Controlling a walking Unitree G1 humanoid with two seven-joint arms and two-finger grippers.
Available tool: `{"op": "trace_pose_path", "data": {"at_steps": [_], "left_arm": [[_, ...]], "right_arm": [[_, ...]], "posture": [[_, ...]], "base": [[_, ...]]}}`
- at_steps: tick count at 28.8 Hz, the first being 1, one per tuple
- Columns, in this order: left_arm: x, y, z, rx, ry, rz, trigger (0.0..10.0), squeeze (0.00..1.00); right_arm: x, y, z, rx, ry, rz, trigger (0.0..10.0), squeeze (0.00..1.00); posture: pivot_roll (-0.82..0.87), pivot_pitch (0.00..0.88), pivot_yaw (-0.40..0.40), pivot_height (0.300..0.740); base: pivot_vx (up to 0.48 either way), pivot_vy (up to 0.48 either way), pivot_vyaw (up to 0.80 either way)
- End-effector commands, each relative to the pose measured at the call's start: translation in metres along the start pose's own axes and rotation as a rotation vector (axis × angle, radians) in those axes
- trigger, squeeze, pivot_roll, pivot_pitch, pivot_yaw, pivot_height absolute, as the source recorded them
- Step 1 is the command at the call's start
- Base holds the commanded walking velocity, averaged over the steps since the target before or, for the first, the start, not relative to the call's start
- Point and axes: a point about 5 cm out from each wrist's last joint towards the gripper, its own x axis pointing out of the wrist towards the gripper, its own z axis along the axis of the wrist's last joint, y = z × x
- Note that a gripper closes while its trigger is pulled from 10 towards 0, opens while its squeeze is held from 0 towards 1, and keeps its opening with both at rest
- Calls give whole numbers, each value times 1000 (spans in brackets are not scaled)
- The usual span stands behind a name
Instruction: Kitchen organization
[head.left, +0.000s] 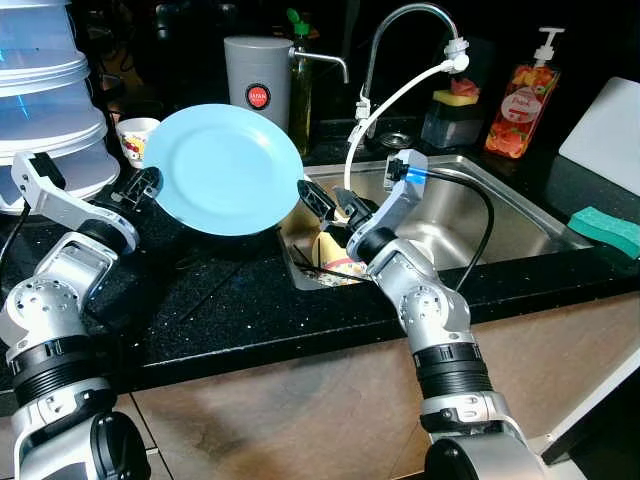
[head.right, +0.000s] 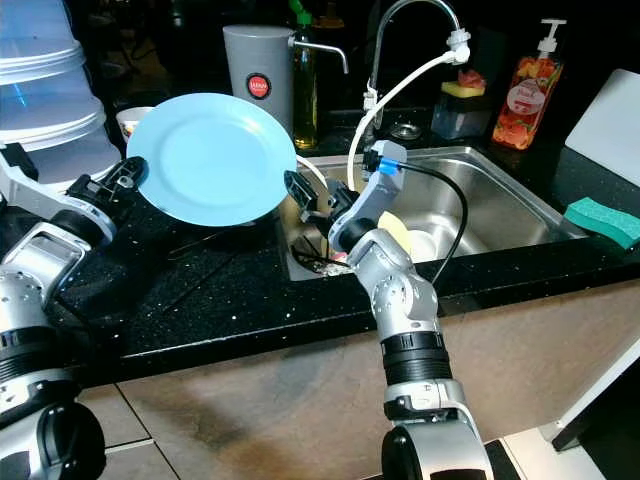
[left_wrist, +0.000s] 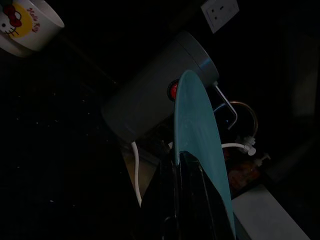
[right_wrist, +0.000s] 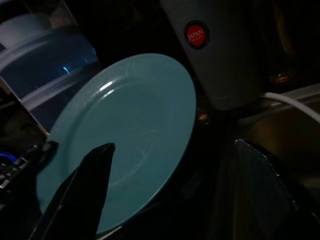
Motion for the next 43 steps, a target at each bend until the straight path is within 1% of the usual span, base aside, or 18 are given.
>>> {"op": "trace_pose_path", "data": {"at_steps": [1, 7, 8, 9, 10, 11, 12, 13, 17, 20, 24, 32, 33, 34, 35, 37, 43], "left_arm": [[-1, -1, -2, -8, -7, -22, 0, 0], [-1, -2, -3, -19, -6, -39, 0, 0], [-1, -4, -4, -26, -3, -54, 0, 0], [-1, -4, -4, -26, -3, -54, 0, 0], [-1, -5, -5, -32, -2, -68, 0, 0], [0, -9, -6, -50, 1, -93, 0, 0], [0, -10, -8, -57, 5, -101, 0, 0], [0, -10, -8, -57, 5, -101, 0, 0], [1, -14, -17, -63, 47, -127, 0, 0], [1, -13, -20, -66, 50, -125, 0, 0], [3, -15, -21, -87, 48, -138, 0, 0], [4, -16, -25, -86, 63, -139, 0, 0], [5, -16, -26, -86, 66, -140, 0, 0], [5, -16, -26, -86, 66, -140, 0, 0], [5, -16, -26, -84, 73, -139, 0, 0], [4, -16, -31, -70, 101, -136, 0, 0], [4, -15, -35, -56, 127, -133, 0, 0]], "right_arm": [[1, 4, 1, 27, 4, 20, 10000, 1000], [1, 4, 1, 72, 24, 23, 10000, 1000], [1, 4, -1, 105, 42, 28, 10000, 0], [1, 4, -1, 105, 42, 28, 10000, 0], [0, 4, -3, 135, 62, 36, 10000, 0], [0, 6, -7, 184, 98, 61, 10000, 0], [-1, 7, -9, 208, 109, 74, 10000, 0], [-1, 7, -9, 208, 109, 74, 10000, 0], [-2, 17, -10, 366, 115, 145, 10000, 0], [-2, 22, -5, 462, 99, 190, 10000, 0], [-3, 24, -3, 481, 109, 212, 10000, 0], [-6, 26, -1, 489, 109, 226, 10000, 0], [-6, 26, -1, 493, 106, 226, 5373, 0], [-6, 26, -1, 493, 106, 226, 5373, 0], [-6, 27, 0, 497, 102, 226, 0, 0], [-8, 26, 1, 500, 92, 228, 0, 0], [-8, 26, 3, 506, 85, 232, 0, 0]], "posture": [[48, 20, -12, 740], [47, 23, -12, 740], [47, 23, -12, 740], [47, 23, -12, 740], [47, 24, -12, 740], [48, 25, -12, 740], [48, 25, -12, 740], [48, 25, -12, 740], [49, 24, -12, 740], [47, 24, -10, 740], [44, 26, -6, 740], [47, 28, -4, 740], [47, 26, -2, 740], [47, 26, -2, 740], [48, 27, 1, 740], [48, 27, 1, 740], [45, 27, -2, 740]], "base": [[0, 0, 0], [0, 0, 0], [0, 0, 0], [0, 0, 0], [0, 0, 0], [0, 0, 0], [0, 0, 0], [0, 0, 0], [0, 0, 0], [0, 0, 0], [0, 0, 0], [0, 0, 0], [0, 0, 0], [0, 0, 0], [0, 0, 0], [0, 0, 0], [0, 0, 0]]}}
